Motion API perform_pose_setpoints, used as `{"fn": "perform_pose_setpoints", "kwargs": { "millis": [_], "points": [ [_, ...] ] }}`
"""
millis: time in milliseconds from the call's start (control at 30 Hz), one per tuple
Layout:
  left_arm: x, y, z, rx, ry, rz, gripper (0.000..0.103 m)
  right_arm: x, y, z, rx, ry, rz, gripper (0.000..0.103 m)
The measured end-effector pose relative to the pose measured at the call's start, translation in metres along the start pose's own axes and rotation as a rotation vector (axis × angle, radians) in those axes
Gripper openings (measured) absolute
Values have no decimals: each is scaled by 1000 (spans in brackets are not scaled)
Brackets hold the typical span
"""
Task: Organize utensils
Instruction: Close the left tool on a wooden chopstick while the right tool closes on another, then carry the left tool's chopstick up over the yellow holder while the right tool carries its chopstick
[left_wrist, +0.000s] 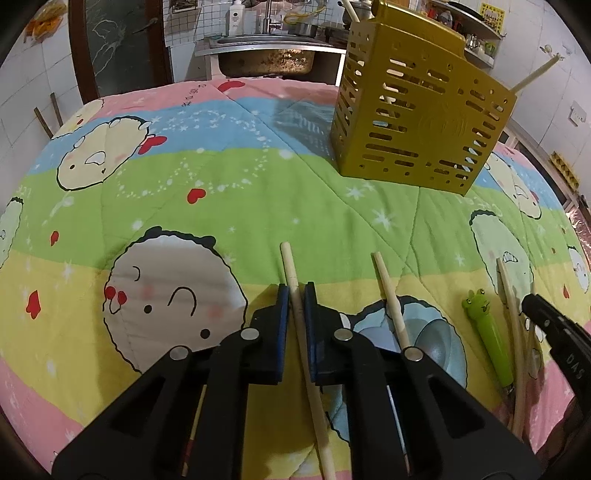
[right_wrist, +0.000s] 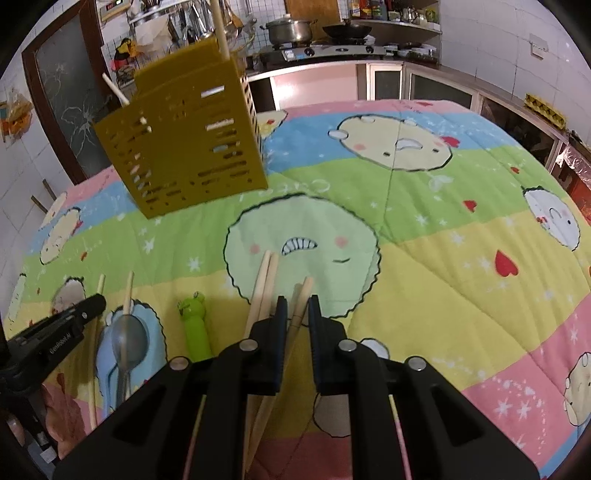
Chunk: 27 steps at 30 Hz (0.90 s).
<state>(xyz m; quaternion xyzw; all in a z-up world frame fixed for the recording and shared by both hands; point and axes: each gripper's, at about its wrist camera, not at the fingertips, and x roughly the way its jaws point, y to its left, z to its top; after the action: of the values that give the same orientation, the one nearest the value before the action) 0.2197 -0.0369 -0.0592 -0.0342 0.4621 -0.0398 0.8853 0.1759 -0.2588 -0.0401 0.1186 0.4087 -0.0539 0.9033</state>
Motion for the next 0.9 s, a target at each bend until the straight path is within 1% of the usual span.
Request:
{"fn": "perform_pose_setpoints", "kwargs": {
  "millis": [200, 333, 533, 633, 767, 900],
  "points": [
    [-13, 4, -1, -11, -32, -19, 4, -22, 0, 5, 1, -66, 19, 11],
    [-29, 8, -1, -15, -75, -33, 4, -40, 2, 7, -5, -125, 28, 10],
    [-65, 11, -2, -6, -171, -74, 4, -71, 3, 10, -11, -222, 40, 6],
    [-84, 9, -4, 1, -226, -100, 4, -85, 4, 10, -18, -280, 32, 6],
    [-109, 9, -6, -1, -299, -138, 4, -101, 3, 9, -21, -336, 38, 6],
    [-131, 7, -8, 6, -368, -148, 4, -120, 1, 8, -17, -410, 57, 6]
  ]
}}
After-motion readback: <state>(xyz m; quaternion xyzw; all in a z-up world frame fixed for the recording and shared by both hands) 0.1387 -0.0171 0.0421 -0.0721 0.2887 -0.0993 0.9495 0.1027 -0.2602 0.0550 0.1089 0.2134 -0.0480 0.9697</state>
